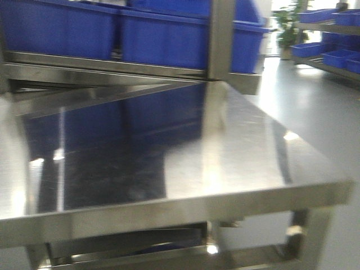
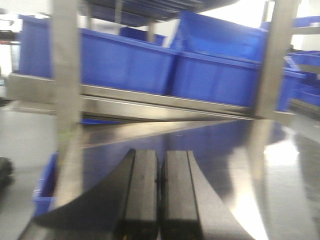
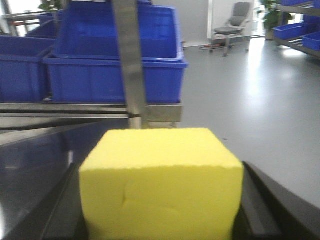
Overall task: Place yellow foam block on left shelf second layer
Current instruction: 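Drive the base away from the table holding the cube in the right gripper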
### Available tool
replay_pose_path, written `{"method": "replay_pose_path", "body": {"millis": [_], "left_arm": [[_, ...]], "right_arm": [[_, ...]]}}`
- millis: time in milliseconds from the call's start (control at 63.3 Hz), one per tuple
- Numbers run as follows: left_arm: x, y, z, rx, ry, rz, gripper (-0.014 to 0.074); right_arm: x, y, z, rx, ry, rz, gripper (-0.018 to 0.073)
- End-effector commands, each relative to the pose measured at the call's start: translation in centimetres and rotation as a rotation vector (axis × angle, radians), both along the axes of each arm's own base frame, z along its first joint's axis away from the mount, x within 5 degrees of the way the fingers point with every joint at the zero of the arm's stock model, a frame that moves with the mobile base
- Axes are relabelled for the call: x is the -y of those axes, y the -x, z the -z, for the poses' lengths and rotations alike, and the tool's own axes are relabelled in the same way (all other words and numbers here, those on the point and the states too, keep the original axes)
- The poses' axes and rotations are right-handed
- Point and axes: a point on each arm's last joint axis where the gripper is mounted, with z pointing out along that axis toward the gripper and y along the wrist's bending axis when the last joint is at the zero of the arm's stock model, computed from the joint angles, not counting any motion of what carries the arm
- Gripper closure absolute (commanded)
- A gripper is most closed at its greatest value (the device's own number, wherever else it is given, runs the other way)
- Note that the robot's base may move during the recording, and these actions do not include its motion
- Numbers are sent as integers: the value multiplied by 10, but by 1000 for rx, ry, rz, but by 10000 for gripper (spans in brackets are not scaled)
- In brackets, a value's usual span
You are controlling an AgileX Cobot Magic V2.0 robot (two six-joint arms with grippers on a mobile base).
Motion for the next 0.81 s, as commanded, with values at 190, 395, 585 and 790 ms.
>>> {"method": "replay_pose_path", "body": {"millis": [190, 395, 585, 790], "left_arm": [[1, 1, -1, 82, 13, 16, 460], [1, 1, -1, 82, 13, 16, 460], [1, 1, -1, 82, 13, 16, 460], [1, 1, -1, 82, 13, 16, 460]], "right_arm": [[0, 1, -17, 119, 6, -4, 219], [0, 1, -17, 119, 6, -4, 219], [0, 1, -17, 119, 6, -4, 219], [0, 1, -17, 119, 6, -4, 219]]}}
